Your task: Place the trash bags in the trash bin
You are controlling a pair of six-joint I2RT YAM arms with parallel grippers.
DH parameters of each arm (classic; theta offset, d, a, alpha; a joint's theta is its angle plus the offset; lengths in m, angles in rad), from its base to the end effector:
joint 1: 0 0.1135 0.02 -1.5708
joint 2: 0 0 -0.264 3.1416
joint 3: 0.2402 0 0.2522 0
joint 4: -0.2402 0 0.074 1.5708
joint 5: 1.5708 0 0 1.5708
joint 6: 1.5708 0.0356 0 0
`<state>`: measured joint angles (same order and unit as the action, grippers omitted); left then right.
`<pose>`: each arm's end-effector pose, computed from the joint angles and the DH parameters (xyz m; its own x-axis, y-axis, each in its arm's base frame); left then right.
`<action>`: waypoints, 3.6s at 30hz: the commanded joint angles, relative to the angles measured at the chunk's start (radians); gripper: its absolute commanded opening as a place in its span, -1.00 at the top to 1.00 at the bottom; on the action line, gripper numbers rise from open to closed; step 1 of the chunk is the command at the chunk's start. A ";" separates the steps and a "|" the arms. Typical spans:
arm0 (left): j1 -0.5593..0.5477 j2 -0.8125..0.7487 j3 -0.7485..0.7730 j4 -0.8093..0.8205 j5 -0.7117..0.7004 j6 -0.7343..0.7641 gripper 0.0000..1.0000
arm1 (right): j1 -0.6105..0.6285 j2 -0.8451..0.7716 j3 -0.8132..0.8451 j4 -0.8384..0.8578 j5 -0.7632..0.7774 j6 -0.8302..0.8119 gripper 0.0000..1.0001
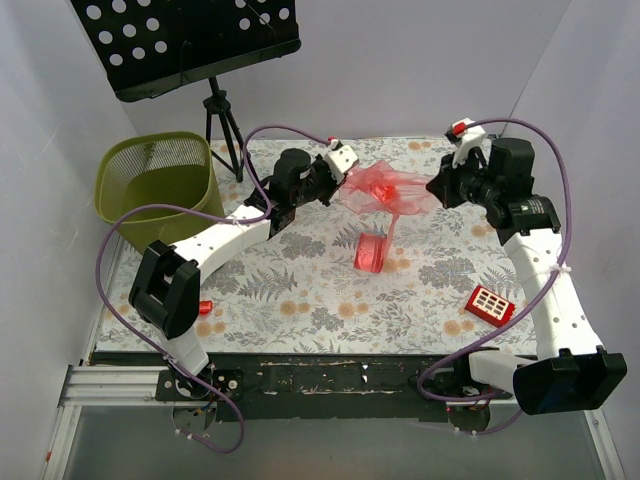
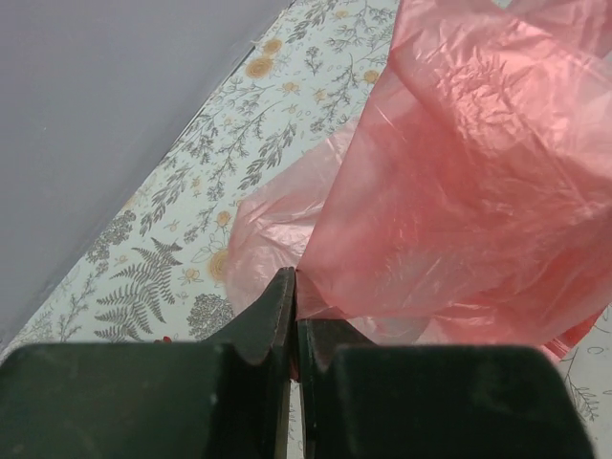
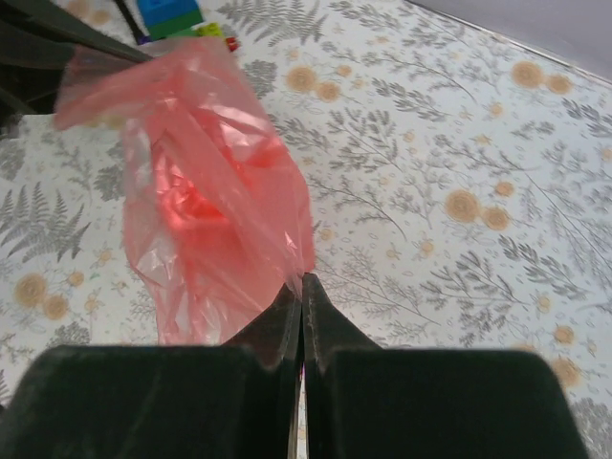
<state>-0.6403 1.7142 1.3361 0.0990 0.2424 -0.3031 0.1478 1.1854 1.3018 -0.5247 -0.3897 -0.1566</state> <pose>0.3252 -0.2529 0.3102 -0.4392 -0.0341 -0.8977 0.6642 0.6605 -0.3500 0.2505 0.0510 0.4037 -0.3129 -0.1924 -0.9301 -0.5365 0.8439 0.0059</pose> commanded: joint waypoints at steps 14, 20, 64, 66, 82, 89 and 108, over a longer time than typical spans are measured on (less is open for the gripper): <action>0.011 -0.057 0.055 0.018 -0.169 -0.073 1.00 | -0.108 -0.049 0.011 0.017 0.353 0.055 0.97; 0.007 -0.074 0.130 -0.024 -0.078 -0.088 1.00 | -0.088 -0.050 0.030 0.020 -0.139 -0.032 -0.11; -0.006 -0.111 0.199 -0.087 -0.098 -0.154 1.00 | 0.271 0.158 0.048 0.169 0.117 0.058 -0.01; -0.007 -0.113 0.198 -0.082 -0.089 -0.156 1.00 | 0.269 0.154 0.041 0.173 0.077 0.065 -0.13; 0.001 -0.097 0.083 -0.064 -0.141 -0.229 -0.46 | 0.254 0.145 0.179 0.149 0.101 0.023 0.97; 0.047 -0.056 0.031 -0.009 0.093 -0.588 -0.61 | 0.243 0.109 0.154 0.123 0.092 0.015 0.97; 0.070 -0.090 0.046 0.103 -0.127 -0.317 1.00 | 0.052 0.037 0.097 0.068 0.310 -0.005 0.97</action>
<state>-0.5777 1.6905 1.3399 0.1589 0.2611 -0.7185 0.2245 1.2690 1.4250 -0.4633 -0.1764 -0.1600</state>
